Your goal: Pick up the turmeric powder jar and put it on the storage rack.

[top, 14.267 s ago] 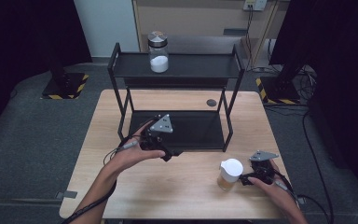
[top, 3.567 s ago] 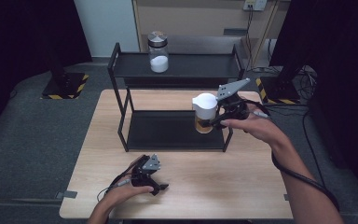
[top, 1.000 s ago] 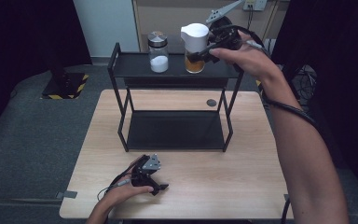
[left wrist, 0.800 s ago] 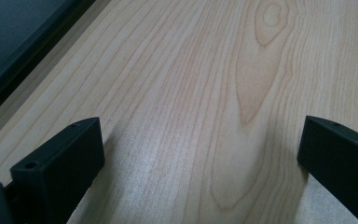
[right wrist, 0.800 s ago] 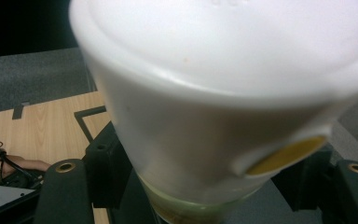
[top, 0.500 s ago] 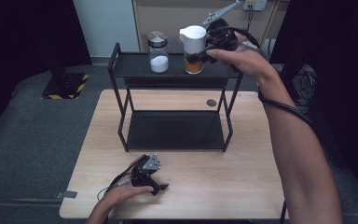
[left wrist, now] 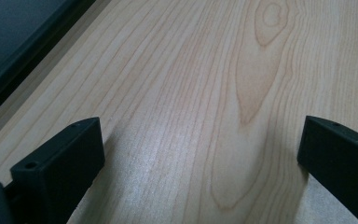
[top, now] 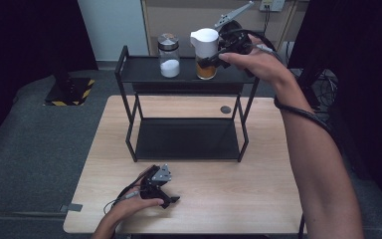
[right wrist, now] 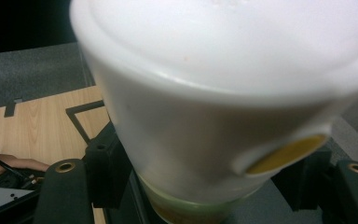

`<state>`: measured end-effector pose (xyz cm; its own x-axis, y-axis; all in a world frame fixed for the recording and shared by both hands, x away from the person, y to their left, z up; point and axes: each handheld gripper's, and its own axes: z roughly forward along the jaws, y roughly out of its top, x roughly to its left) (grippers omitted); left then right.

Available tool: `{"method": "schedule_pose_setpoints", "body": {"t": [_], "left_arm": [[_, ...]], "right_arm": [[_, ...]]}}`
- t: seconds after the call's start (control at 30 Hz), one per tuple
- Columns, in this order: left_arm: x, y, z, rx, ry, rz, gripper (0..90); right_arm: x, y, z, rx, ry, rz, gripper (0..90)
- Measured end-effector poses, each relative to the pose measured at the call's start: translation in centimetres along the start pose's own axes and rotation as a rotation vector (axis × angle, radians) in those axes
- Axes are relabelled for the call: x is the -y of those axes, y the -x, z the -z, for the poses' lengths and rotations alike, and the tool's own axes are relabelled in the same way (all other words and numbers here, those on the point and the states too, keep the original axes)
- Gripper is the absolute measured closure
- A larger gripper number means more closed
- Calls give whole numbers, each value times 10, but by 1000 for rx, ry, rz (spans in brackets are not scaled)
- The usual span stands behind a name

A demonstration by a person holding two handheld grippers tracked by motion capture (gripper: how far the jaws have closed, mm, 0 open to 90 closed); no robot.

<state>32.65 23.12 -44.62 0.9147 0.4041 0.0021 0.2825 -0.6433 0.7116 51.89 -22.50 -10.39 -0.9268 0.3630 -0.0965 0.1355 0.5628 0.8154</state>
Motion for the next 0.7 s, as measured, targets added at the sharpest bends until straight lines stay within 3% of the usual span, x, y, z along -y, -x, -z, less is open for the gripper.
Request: {"method": "schedule_pose_setpoints", "body": {"t": [0.27, 0.7], "left_arm": [[0, 0, 0, 0, 0, 0, 0], [0, 0, 0, 0, 0, 0, 0]], "right_arm": [[2, 1, 1, 2, 0, -27, 310], [1, 2, 1, 14, -19, -31, 271]]}}
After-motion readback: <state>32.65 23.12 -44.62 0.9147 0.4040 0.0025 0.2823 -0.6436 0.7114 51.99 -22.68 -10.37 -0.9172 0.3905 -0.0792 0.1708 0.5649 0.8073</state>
